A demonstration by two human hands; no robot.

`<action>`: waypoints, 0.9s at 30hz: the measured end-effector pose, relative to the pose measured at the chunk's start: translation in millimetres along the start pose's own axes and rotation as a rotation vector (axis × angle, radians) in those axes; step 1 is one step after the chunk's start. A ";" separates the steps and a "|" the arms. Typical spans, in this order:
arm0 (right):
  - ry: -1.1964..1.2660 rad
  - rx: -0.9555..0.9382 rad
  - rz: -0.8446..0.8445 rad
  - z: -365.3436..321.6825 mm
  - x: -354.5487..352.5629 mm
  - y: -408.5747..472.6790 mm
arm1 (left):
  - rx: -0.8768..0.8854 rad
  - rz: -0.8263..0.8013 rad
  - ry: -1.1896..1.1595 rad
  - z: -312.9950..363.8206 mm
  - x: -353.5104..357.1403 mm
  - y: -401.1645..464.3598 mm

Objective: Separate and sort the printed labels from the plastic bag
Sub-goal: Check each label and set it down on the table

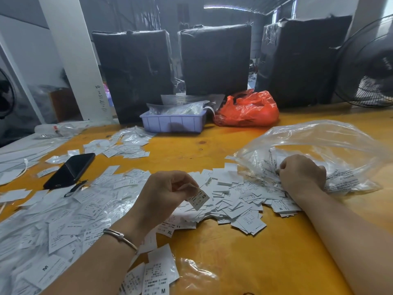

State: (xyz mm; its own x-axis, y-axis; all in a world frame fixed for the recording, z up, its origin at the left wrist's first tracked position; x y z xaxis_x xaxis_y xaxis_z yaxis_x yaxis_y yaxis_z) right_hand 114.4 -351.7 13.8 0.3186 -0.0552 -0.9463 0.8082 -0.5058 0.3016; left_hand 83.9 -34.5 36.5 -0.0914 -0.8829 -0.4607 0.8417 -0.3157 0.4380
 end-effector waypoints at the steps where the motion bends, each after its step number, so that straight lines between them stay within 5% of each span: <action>1: 0.012 0.001 0.021 0.3 -1.7 0.1 | 0.001 0.000 -0.006 -0.1 0.1 -0.1; 12: 0.400 -0.074 0.283 -11.3 -41.5 -21.4 | -0.058 -0.017 -0.107 -6.3 4.7 -0.2; 14: 0.624 -0.187 0.153 -31.8 -37.7 -31.8 | -0.087 -0.023 -0.115 -7.4 5.1 0.1; 19: 1.228 -0.483 -0.583 -106.5 -16.7 -81.5 | -0.217 -0.036 -0.419 -13.3 6.8 0.6; 23: 1.282 -0.558 -0.649 -121.4 -19.0 -100.0 | -0.302 -0.093 -0.704 -14.8 14.1 -1.1; 27: 1.272 -0.559 -0.627 -123.9 -19.1 -106.1 | -0.246 -0.137 -0.673 -3.1 18.6 -2.6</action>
State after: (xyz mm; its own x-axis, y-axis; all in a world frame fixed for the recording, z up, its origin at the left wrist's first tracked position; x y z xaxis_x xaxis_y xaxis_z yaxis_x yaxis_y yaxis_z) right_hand 83.9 -190.3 14.3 -0.1700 0.9396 -0.2972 0.9558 0.2306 0.1824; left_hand 81.7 -49.1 24.4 -0.4454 -0.8885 0.1105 0.8872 -0.4213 0.1881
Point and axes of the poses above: each hand's wrist, its own y-axis towards the middle knuckle, its own x-axis out of the palm, z = x × y, the point moved 10 cm from there along y, towards the middle knuckle, and after that the axes turned 10 degrees about -y, right-handed, at the moved point
